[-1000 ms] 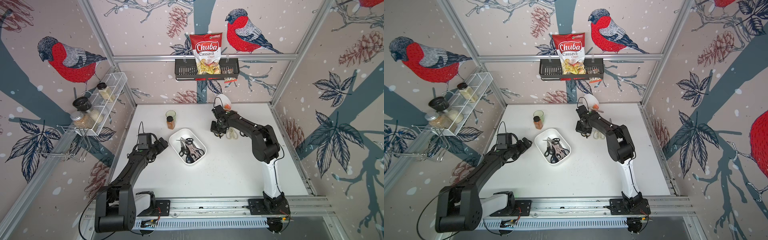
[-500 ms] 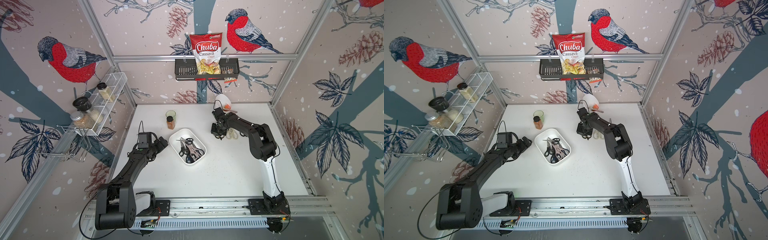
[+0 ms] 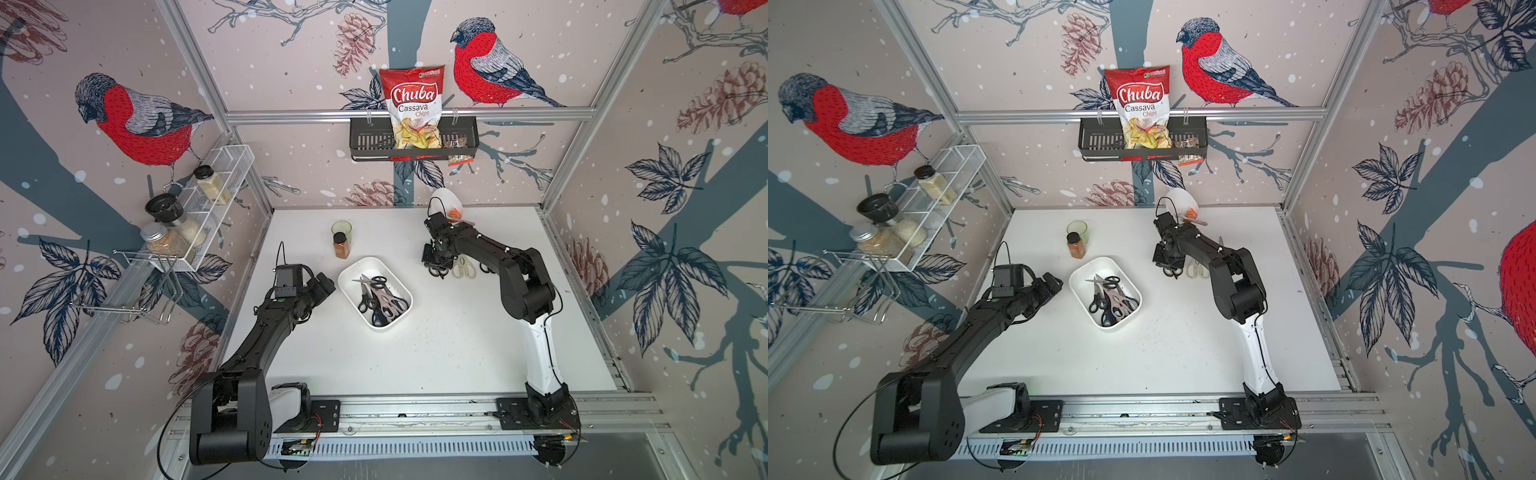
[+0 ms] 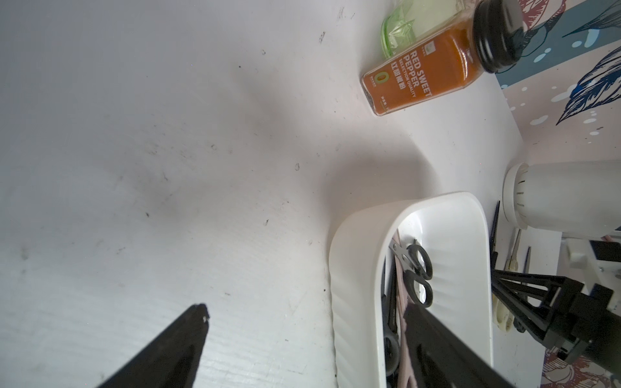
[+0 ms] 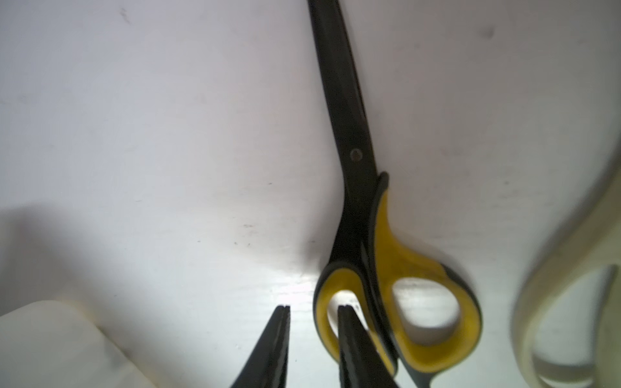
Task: Take the scissors out of the storage box
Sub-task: Place the scissors at the center of the board, then pick up the scissors from the storage box.
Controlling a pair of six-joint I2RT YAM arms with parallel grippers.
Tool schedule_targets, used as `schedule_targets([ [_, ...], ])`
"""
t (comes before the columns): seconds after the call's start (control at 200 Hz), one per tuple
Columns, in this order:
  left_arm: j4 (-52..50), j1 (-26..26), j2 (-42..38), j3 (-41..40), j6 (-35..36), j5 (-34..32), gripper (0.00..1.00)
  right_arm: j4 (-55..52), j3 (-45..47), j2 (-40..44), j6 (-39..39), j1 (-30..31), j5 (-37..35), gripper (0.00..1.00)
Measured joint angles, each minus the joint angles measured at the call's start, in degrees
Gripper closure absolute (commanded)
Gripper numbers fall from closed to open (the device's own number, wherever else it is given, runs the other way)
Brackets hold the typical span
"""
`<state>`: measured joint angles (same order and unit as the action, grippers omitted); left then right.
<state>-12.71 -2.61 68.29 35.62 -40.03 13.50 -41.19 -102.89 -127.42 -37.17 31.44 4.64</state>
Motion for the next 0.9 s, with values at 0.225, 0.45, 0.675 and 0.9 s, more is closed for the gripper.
schedule_targets([
  [0.225, 0.0, 0.0, -0.1, 0.0, 0.0, 0.1, 0.05, -1.4, -2.2, 4.4, 5.0, 4.5, -0.4, 0.69],
  [0.45, 0.2, 0.0, 1.2, 0.0, 0.0, 1.7, 0.05, -2.9, -2.8, 6.3, 12.5, 12.0, 0.2, 0.69],
  [0.675, 0.4, 0.0, 2.1, 0.0, 0.0, 3.1, 0.05, -4.4, -3.1, 5.2, 18.0, 18.1, 2.1, 0.69],
  [0.9, 0.4, 0.0, 2.1, -0.3, 0.0, 3.2, 0.05, -6.5, -5.0, 2.4, 19.0, 22.9, 2.3, 0.70],
])
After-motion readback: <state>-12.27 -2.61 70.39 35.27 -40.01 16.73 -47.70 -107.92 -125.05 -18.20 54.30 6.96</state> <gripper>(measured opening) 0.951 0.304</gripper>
